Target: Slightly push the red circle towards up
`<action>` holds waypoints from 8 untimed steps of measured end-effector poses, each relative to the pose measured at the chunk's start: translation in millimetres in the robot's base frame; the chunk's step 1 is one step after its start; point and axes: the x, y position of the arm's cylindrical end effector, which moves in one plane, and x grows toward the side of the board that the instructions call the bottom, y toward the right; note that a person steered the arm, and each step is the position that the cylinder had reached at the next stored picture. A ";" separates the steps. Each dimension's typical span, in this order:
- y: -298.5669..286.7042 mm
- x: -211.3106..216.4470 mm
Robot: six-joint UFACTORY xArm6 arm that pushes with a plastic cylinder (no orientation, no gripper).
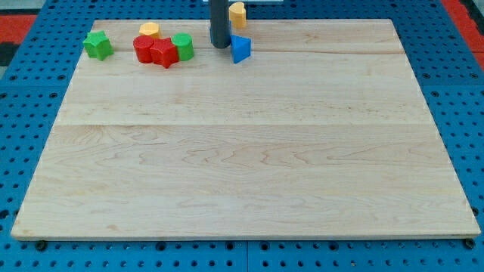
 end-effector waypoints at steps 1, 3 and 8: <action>3.6 3.5; -21.9 83.1; -268.5 109.4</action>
